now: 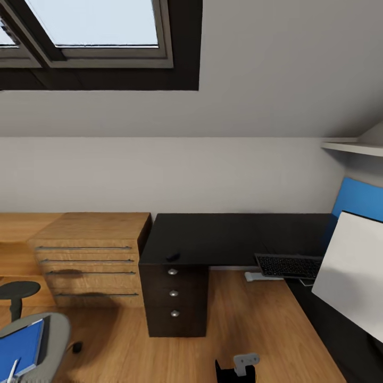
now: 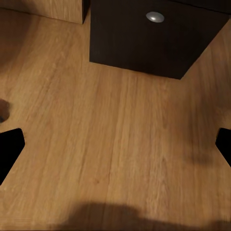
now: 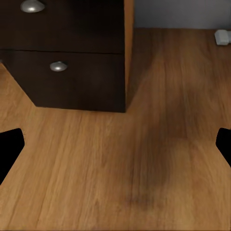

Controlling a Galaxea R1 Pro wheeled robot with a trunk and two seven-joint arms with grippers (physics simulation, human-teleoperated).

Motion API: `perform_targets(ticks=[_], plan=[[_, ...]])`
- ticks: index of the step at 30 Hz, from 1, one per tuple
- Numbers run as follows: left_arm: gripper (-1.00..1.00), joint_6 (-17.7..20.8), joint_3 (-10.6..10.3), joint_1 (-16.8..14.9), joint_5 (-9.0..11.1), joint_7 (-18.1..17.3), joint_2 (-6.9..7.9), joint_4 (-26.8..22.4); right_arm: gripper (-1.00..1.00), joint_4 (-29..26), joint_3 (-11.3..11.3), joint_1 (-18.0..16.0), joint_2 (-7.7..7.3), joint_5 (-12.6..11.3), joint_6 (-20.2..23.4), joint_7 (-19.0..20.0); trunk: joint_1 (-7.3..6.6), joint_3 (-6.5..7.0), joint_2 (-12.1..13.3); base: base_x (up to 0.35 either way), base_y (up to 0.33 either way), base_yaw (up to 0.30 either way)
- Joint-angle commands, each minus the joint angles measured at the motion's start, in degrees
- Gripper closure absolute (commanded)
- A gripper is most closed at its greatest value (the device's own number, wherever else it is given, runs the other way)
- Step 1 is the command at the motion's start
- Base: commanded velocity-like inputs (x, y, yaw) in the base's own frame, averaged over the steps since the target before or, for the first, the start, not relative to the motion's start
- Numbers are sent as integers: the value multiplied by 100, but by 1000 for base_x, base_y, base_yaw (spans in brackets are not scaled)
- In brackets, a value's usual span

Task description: In the bedroom, organize the workspace by keeping the computer under the desk, ensuring the monitor is on the desk, placing the keyboard on the desk next to the monitor, placing the mouse on the desk next to the keyboard, moving the folder from the swivel chair onto the desk next to the mouse, stacking the notebook on top of the folder with the pen on top of the notebook, and positioning the swivel chair next to the desk.

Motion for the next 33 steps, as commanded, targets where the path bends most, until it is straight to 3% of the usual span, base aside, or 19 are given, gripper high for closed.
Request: perform_targets(ticks=[1,12,33], plan=[[-100,-17,2,-4,33,-14,-2,5,-100,4,38,-4,0,11,-13,-25,0,-7,-4,0,-52,205],[-100,5,5,-5,36,-14,-2,5,-100,2,33,-4,0,11,-14,-22,0,-7,-4,-83,-15,62],[-100,-15,0,-6,37,-14,-3,5,-100,4,32,-4,1,11,-14,-18,0,-7,-4,-307,-1,2]])
